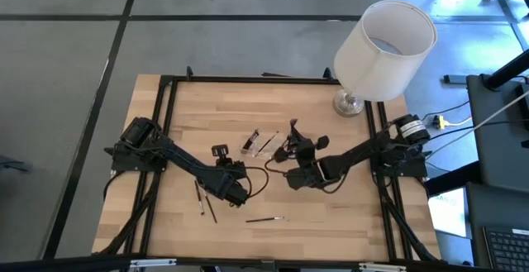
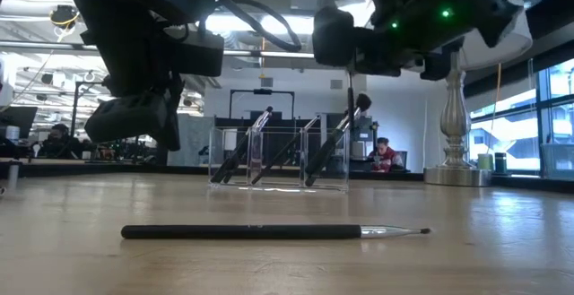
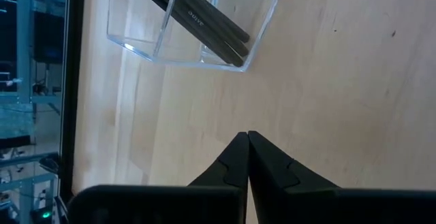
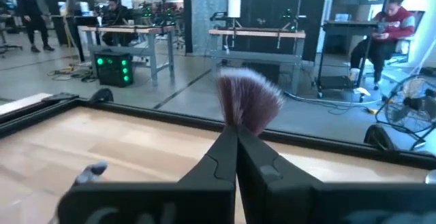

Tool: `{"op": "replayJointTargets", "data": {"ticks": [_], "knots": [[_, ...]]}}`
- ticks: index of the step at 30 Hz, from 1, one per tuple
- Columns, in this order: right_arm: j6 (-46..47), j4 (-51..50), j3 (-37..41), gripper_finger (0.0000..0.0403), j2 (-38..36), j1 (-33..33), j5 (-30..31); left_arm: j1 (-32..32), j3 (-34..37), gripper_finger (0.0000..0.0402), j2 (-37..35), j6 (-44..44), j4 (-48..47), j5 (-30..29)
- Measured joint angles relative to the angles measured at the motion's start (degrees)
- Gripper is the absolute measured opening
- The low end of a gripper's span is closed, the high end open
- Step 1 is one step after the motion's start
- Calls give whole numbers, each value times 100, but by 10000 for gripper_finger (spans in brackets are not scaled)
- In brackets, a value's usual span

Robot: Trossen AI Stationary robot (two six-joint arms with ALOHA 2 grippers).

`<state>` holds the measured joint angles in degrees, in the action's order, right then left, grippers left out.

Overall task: Put items in baskets/containers
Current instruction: Put the highlighter brush into the transparent organizer

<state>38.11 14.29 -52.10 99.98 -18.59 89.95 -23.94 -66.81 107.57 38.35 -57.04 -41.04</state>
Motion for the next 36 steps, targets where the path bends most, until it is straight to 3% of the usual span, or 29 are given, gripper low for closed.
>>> {"op": "replayJointTargets", "data": {"ticks": [12, 28, 36], "knots": [[-176, 173, -7, 6, -364, 43, 5, 7, 0, 2, 0, 35, 21, -2], [241, 867, -7, 7, 255, 533, -133, 9, 0, 12, 2, 39, 243, -295], [-29, 914, -7, 9, 288, 531, -858, 9, 0, 21, 2, 119, 278, -297]]}}
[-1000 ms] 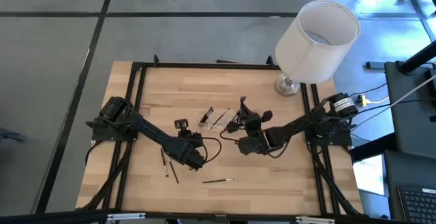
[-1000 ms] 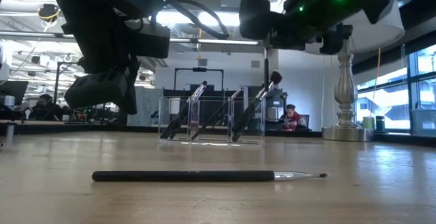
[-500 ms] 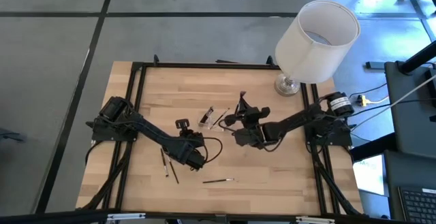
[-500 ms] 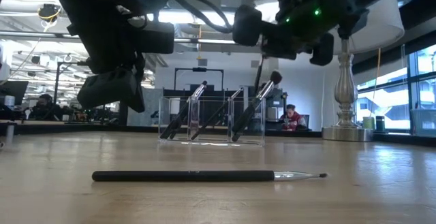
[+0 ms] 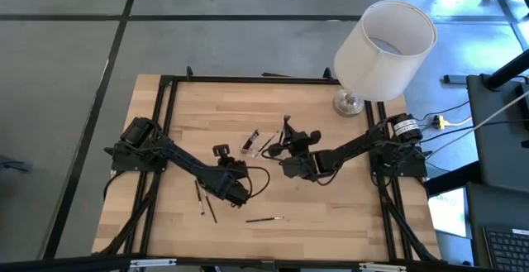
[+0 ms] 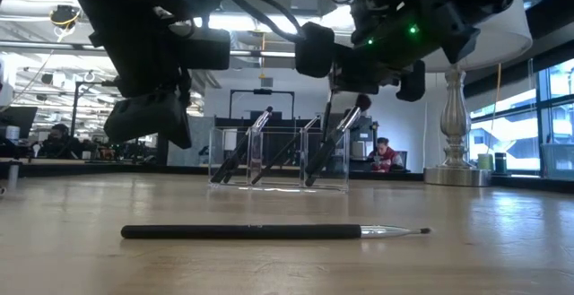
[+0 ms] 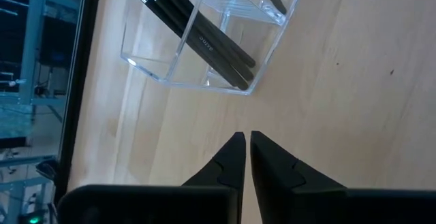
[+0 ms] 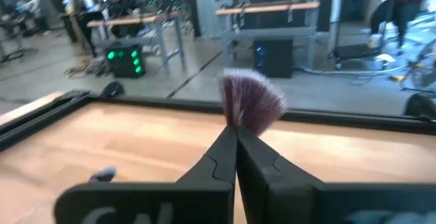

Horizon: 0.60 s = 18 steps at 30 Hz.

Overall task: Put items in baskets/containers
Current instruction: Put the highlighter brush into the transparent organizer, then put the liner brush into the transparent organizer

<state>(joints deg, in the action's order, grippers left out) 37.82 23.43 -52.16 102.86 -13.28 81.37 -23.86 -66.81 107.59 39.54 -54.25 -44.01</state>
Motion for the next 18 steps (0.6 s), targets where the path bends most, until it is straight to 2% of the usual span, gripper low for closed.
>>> {"op": "replayJointTargets", "data": {"ticks": [6, 9, 14, 18], "knots": [[-210, -8, 0, 45, -5, -25, -579, 0, 0, 36, 1, 71, 4, 2], [-546, -4, 0, 72, -38, -117, -682, 0, 0, 43, 2, 71, 3, 7], [-1586, -9, 0, 106, -395, -490, -670, 0, 0, 52, 2, 73, -1, 12], [-2443, -6, 0, 117, -893, -790, -660, 3, 0, 54, 2, 80, 75, 17]]}}
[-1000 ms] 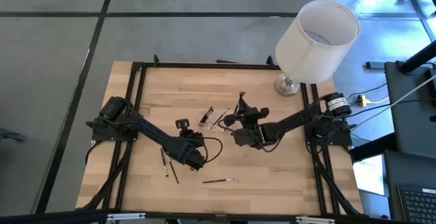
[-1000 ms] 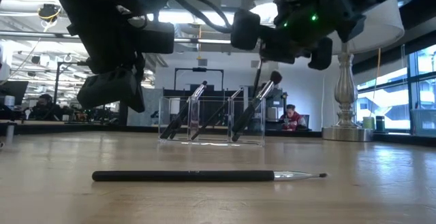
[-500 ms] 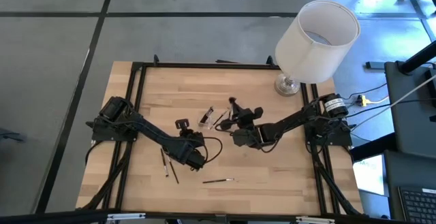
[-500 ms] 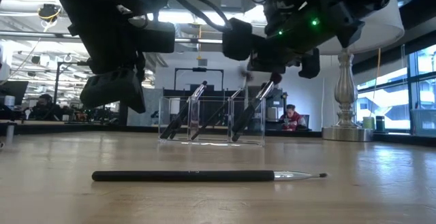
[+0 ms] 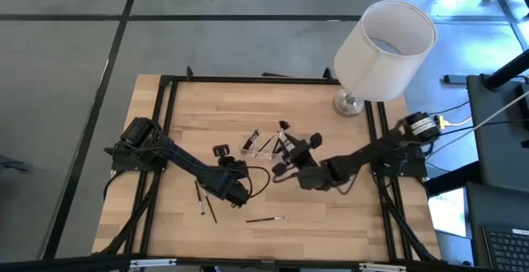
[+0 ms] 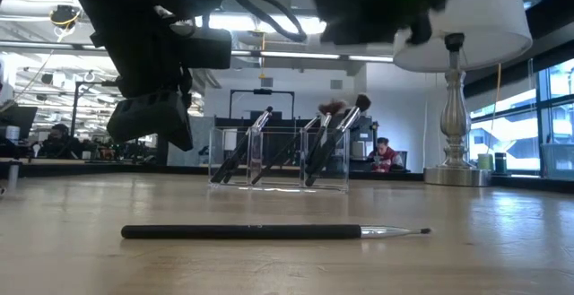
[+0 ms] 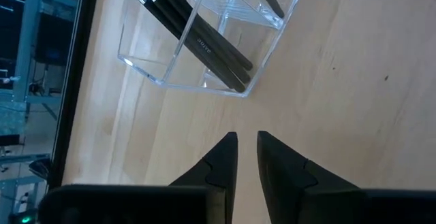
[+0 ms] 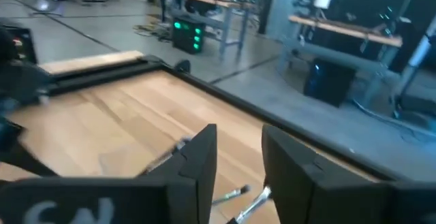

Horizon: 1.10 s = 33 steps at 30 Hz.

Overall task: Put items in baskets/containers
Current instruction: Put the liner brush into the transparent organizer

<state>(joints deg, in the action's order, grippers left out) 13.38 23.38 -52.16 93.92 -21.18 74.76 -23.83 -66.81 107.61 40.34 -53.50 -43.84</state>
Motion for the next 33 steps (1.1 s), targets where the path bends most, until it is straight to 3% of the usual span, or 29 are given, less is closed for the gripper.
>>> {"op": "replayJointTargets", "data": {"ticks": [4, 6, 8, 11, 14, 22, 29, 33], "knots": [[-434, -185, 0, 118, -616, -11, -243, 34, 0, 50, 0, -42, 239, 2], [-311, -462, -10, 118, -929, 202, -837, 60, 0, 49, 0, -133, 371, 8], [269, -1139, -121, 118, -1206, 569, -1928, 79, 0, 49, 0, -270, 526, 68], [1149, -2499, -559, 118, -1334, 1385, -4041, 124, 0, 49, 0, -455, 742, 110], [1271, -3517, -1043, 118, -1139, 2088, -5207, 187, -2, 48, 0, -608, 888, 136], [817, -4819, -2308, 118, -167, 3181, -6588, 325, -2, 48, 0, -662, 923, 152], [655, -6510, -3127, 118, 741, 3477, -6898, 306, -2, 55, 0, -664, 818, 326], [720, -7120, -3209, 118, 833, 3503, -7506, 246, -2, 56, 0, -664, 781, 329]]}}
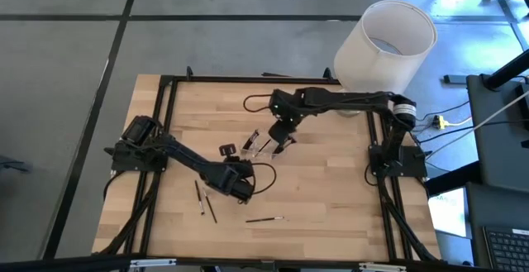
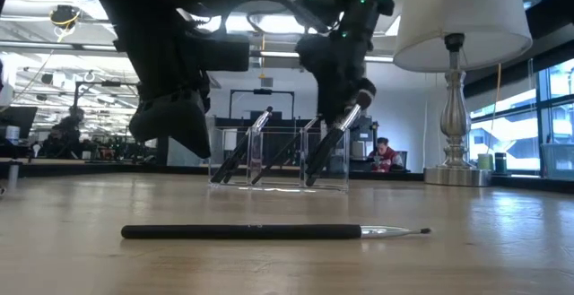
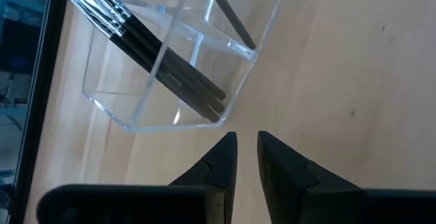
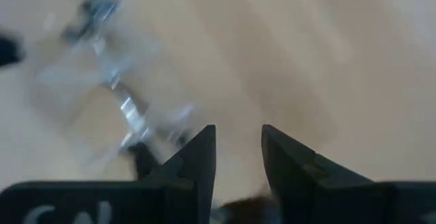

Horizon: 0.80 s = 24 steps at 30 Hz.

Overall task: Put items in baskets/containers
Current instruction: Put the liner brush into the transparent organizer

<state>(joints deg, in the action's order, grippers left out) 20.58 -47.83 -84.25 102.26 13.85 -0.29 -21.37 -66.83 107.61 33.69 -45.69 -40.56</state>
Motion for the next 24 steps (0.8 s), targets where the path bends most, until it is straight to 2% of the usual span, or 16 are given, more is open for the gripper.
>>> {"op": "replayJointTargets", "data": {"ticks": [4, 10, 18, 24], "knots": [[39, -486, -4, 118, -102, -64, -693, -41, 0, 54, 0, 1, -98, -8], [96, -441, -4, 118, -732, -375, -670, -24, 0, 56, 0, 2, -103, -44], [462, -481, 166, 118, -1722, -1077, 932, -35, 0, 52, 0, 217, -80, -18], [1274, -270, 1059, 118, -2385, -2152, 2102, -111, 0, 51, 0, 391, 469, 20]]}}
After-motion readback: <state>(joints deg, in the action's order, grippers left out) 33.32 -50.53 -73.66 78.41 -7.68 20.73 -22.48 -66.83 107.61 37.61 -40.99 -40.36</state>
